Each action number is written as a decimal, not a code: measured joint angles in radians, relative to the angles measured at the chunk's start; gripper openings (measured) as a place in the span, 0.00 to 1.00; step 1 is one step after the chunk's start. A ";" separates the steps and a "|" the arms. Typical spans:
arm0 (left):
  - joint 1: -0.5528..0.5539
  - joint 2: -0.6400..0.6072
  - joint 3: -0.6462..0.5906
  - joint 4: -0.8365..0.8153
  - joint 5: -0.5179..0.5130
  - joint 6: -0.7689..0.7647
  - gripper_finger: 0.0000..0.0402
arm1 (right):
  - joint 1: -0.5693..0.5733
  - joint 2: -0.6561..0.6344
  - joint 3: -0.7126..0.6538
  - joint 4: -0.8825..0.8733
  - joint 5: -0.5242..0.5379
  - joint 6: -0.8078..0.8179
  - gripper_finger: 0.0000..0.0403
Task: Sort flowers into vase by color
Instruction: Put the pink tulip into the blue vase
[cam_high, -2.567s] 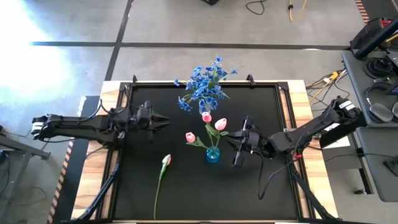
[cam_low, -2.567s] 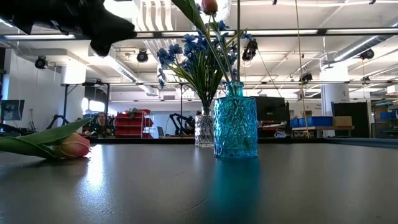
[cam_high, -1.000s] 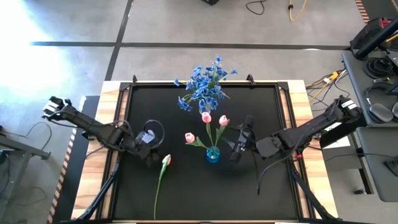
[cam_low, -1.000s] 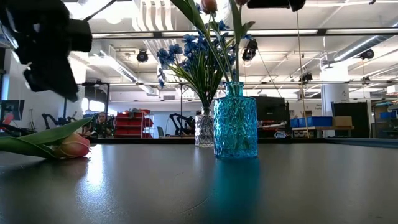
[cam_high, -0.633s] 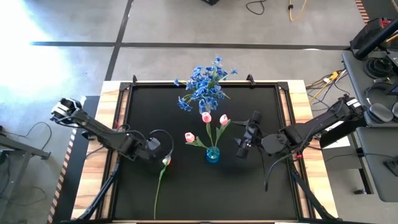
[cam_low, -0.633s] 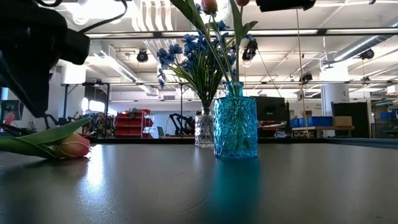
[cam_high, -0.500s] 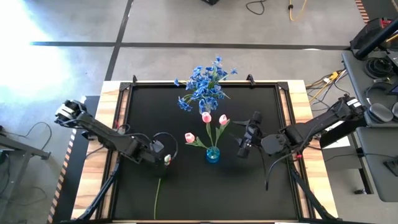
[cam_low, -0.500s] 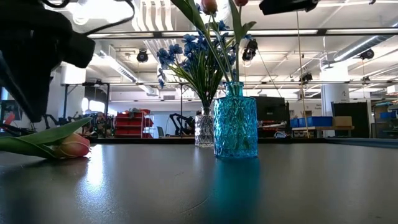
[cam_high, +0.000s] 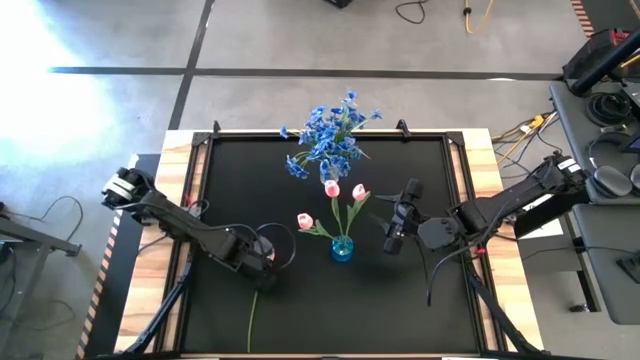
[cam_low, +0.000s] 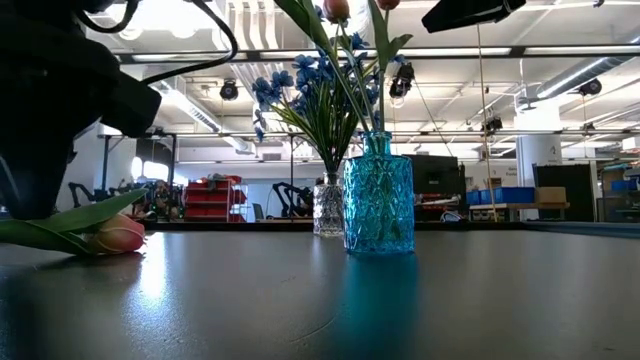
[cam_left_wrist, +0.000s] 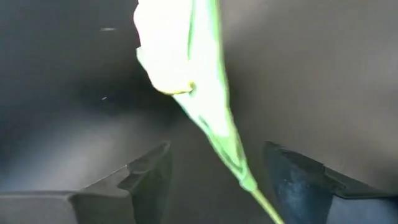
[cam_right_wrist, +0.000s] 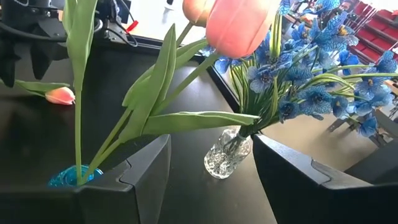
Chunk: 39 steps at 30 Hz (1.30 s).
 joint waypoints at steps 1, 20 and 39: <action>0.000 0.004 -0.003 0.015 -0.001 -0.001 0.57 | 0.000 0.000 0.000 -0.001 0.000 0.003 0.55; -0.024 -0.216 -0.074 -0.044 -0.360 -0.004 0.02 | 0.000 0.000 -0.001 -0.033 -0.002 0.059 0.55; -0.024 -0.725 -0.124 0.519 -0.829 1.108 0.00 | -0.009 0.001 -0.007 0.116 -0.186 0.036 0.55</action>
